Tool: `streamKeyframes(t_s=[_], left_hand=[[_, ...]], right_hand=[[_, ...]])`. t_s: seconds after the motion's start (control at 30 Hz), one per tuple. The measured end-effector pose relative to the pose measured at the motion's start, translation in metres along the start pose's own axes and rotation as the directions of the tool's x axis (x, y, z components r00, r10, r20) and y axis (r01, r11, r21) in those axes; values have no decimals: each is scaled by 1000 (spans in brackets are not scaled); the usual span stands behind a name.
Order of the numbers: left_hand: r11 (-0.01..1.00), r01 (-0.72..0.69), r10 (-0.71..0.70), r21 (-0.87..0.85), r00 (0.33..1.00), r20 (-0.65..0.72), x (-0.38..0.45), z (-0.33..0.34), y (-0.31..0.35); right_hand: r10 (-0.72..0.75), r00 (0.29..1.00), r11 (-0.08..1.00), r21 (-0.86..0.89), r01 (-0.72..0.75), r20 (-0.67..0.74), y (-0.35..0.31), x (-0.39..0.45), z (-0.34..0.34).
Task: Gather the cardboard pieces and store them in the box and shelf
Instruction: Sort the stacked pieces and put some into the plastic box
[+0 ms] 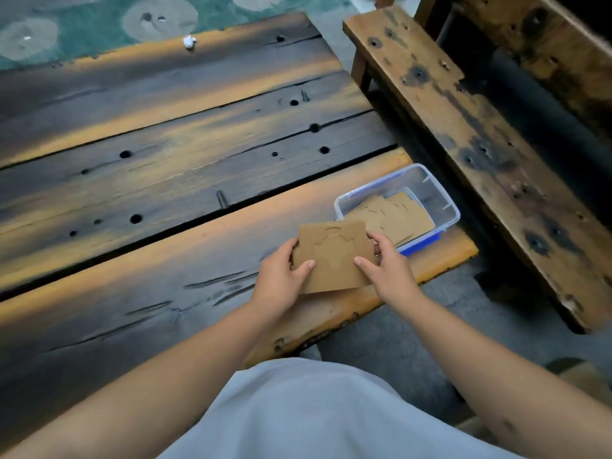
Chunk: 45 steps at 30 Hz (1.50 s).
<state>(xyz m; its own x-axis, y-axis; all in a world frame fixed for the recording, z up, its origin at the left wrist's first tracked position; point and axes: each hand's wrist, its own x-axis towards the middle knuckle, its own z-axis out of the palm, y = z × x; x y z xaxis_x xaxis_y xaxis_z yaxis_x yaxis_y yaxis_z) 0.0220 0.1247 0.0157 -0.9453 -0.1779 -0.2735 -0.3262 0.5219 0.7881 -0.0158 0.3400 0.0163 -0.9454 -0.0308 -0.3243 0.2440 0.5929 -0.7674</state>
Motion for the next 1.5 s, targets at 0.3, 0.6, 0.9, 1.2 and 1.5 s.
streamKeyframes(t_s=[0.3, 0.6, 0.9, 1.2, 1.5], left_hand=[[997, -73, 71, 10, 986, 150, 6, 9, 32], [997, 19, 9, -73, 933, 361, 23, 32, 67], [976, 163, -111, -143, 942, 316, 59, 85, 120], [915, 342, -314, -212, 937, 155, 76, 130, 137], [852, 490, -489, -184, 871, 53, 95, 146, 136]], right_hand=[[80, 992, 996, 41, -76, -97, 2, -10, -32], [94, 993, 995, 32, -92, -65, 25, 16, -73], [4, 995, 995, -97, 5, 102, 40, 98, -138], [-41, 949, 967, -227, 117, 312, 42, 159, -152], [-4, 908, 932, -327, 155, 419, 39, 190, -126]])
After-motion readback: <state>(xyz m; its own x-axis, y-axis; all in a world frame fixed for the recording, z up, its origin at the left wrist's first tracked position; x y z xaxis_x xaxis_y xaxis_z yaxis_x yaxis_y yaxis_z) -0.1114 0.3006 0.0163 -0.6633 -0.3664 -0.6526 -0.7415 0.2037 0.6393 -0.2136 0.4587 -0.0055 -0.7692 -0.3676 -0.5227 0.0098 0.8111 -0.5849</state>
